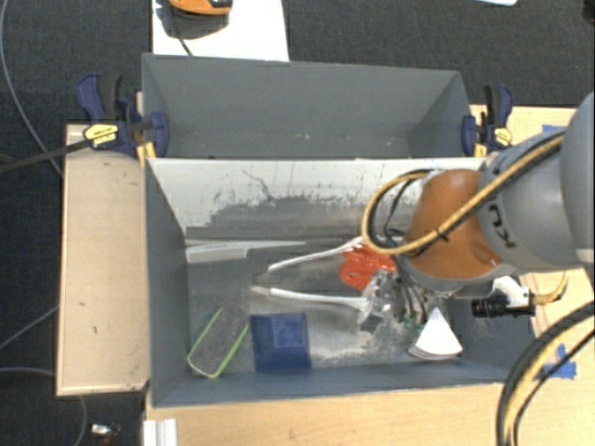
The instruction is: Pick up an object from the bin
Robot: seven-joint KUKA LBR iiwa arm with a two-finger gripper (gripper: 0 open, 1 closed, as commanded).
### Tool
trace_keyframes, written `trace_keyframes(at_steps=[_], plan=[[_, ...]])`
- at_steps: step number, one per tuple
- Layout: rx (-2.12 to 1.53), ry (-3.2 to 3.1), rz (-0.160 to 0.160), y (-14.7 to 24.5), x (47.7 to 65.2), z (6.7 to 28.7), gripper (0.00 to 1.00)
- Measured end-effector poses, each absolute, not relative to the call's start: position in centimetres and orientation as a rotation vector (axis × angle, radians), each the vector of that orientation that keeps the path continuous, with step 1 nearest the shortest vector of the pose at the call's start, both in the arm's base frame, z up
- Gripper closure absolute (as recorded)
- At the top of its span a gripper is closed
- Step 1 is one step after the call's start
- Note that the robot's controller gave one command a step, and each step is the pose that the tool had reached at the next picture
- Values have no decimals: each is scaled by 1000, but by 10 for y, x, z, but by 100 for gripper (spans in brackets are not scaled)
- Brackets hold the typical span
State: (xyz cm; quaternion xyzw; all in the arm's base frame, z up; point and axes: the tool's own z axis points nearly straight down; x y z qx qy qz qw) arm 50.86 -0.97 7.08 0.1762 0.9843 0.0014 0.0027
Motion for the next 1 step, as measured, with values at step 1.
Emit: trace_keyframes(at_steps=[1], plan=[[151, 3129, 3, -36, 491, 71, 100]])
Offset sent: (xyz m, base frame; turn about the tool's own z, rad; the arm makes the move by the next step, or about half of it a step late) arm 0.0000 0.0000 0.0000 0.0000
